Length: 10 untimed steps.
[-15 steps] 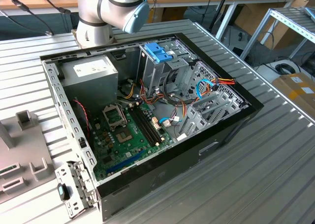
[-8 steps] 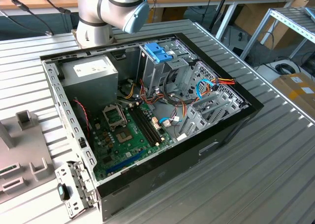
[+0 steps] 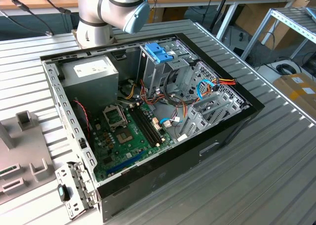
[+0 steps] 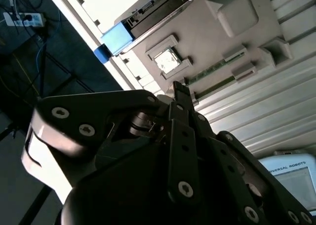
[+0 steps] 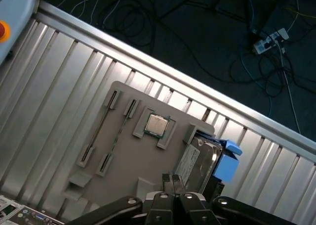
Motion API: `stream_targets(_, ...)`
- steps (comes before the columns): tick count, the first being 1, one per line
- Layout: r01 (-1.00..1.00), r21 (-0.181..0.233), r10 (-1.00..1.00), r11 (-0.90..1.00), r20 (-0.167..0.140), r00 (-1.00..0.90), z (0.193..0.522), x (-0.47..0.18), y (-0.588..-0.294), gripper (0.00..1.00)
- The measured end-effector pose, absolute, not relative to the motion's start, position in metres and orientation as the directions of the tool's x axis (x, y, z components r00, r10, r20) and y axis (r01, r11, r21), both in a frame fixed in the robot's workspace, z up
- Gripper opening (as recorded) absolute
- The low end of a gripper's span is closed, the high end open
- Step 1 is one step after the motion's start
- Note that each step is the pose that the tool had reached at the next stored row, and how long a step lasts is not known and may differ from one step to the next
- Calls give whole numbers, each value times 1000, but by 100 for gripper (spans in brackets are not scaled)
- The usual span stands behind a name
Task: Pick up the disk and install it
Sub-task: 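Pick up the disk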
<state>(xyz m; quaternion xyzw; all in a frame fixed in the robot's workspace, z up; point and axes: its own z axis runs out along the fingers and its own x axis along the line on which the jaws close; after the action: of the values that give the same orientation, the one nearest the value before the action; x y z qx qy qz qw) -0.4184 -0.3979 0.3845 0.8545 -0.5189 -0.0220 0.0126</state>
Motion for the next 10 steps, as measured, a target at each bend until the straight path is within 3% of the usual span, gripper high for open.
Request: stream_targets(10, -858, 44, -859, -511, -24, 511, 385, -418, -398, 11)
